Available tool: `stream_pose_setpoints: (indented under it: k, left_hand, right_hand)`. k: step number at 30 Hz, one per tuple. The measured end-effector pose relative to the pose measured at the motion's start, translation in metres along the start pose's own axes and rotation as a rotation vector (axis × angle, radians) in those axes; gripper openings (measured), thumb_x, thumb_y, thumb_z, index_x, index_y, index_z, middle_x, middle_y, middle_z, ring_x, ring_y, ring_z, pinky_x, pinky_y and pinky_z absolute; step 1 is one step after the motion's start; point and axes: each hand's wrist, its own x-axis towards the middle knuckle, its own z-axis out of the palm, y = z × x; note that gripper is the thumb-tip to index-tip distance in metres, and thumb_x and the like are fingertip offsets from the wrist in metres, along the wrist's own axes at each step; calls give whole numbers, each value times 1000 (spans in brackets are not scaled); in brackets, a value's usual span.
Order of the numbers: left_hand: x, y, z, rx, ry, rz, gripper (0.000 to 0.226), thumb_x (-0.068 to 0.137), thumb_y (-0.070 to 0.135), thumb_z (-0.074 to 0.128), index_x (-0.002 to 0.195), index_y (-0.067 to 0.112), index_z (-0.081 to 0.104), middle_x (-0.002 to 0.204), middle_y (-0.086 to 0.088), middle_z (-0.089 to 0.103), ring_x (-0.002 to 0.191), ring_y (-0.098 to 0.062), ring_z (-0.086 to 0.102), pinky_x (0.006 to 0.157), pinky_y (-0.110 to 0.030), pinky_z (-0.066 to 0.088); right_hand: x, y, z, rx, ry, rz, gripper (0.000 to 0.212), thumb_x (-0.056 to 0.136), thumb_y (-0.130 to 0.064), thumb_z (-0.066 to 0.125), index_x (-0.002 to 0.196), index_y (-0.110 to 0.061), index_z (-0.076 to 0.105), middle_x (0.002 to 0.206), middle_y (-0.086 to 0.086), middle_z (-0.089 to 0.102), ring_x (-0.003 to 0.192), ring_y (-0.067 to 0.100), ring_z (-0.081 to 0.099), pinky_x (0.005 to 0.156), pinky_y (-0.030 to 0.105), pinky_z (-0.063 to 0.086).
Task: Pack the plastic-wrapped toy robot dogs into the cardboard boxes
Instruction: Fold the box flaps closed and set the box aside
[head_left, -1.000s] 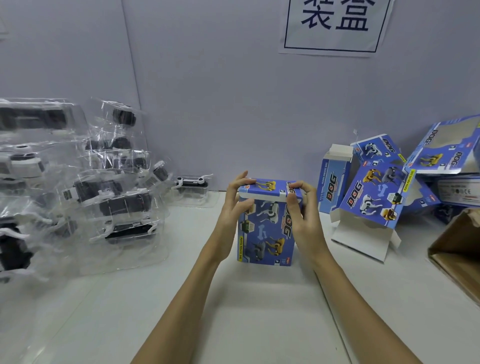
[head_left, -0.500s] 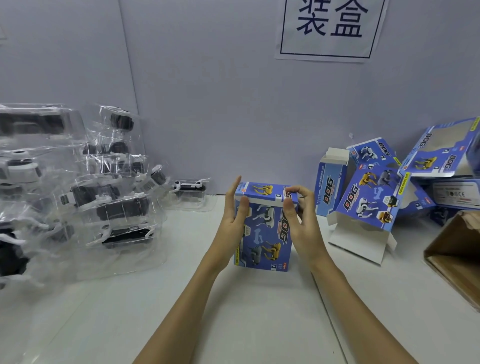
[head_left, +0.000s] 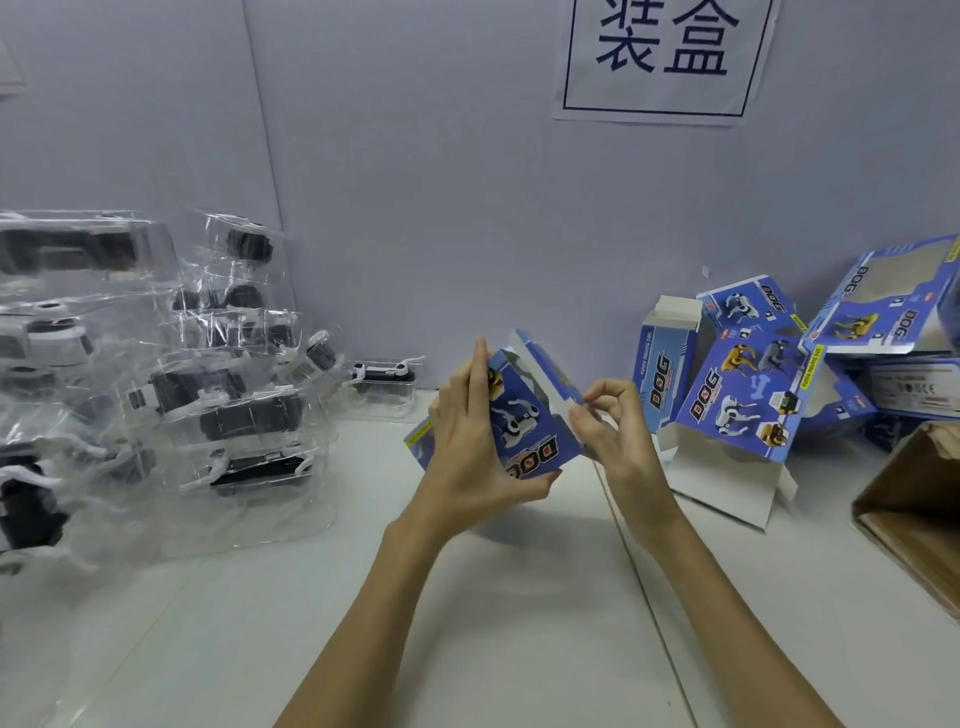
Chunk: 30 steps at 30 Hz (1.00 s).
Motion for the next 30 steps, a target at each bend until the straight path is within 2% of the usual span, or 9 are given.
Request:
stream_pose_setpoints:
  k: [3, 5, 9, 11, 15, 21, 27, 30]
  left_hand:
    - [0, -4, -6, 89, -104, 152, 134, 64, 47, 95, 165, 15, 14, 156, 8, 32, 146, -9, 29, 126, -48, 24]
    - [-1, -2, -6, 98, -124, 175, 131, 65, 47, 95, 164, 12, 17, 158, 3, 33, 150, -7, 24, 129, -49, 14]
    - [-3, 5, -1, 169, -100, 157, 137, 63, 64, 91, 164, 9, 17, 163, 0, 29, 154, -18, 22, 127, -55, 8]
    - [-5, 11, 2, 188, -61, 129, 137, 62, 65, 91, 163, 8, 19, 159, -4, 33, 150, -21, 28, 126, -58, 11]
    - [-6, 18, 5, 180, -32, 104, 128, 62, 59, 95, 159, 6, 30, 153, -5, 43, 141, -23, 39, 120, -60, 22]
    - [-7, 20, 4, 167, -19, 86, 125, 60, 55, 97, 157, 5, 35, 151, -9, 48, 138, -28, 45, 117, -63, 28]
    - [-7, 19, 7, 196, 0, 111, 125, 60, 58, 96, 157, 8, 36, 152, -7, 49, 137, -26, 45, 116, -59, 30]
    - [-7, 20, 10, 208, 15, 124, 124, 61, 61, 94, 158, 11, 35, 151, -5, 49, 136, -24, 45, 116, -57, 30]
  right_hand:
    - [-1, 3, 0, -47, -41, -4, 28, 96, -42, 66, 104, -22, 48, 119, 3, 67, 117, 27, 70, 76, 37, 64]
    - [-2, 4, 3, -62, -24, -10, 26, 96, -41, 66, 107, -25, 49, 118, 3, 69, 115, 29, 71, 75, 39, 65]
    - [-2, 2, 4, -124, -11, -86, 47, 99, -34, 62, 143, -41, 46, 124, -3, 67, 116, 21, 71, 73, 32, 64]
    - [-3, 2, 6, -146, -42, -97, 51, 102, -36, 59, 149, -49, 45, 130, -9, 65, 120, 16, 68, 73, 31, 64]
    - [-5, 3, 6, -171, -66, -75, 52, 103, -38, 55, 152, -52, 42, 139, -20, 61, 128, 14, 64, 76, 38, 66]
    - [-4, 3, 3, -223, -91, -59, 52, 103, -38, 54, 151, -56, 42, 139, -8, 60, 127, 17, 64, 76, 39, 66]
    - [-3, 3, -2, -245, -87, -57, 50, 103, -38, 55, 148, -57, 46, 128, -22, 65, 122, 12, 67, 70, 31, 65]
    - [-4, 4, -3, -261, -55, -75, 49, 102, -41, 55, 149, -53, 47, 127, -20, 68, 117, 13, 70, 69, 32, 65]
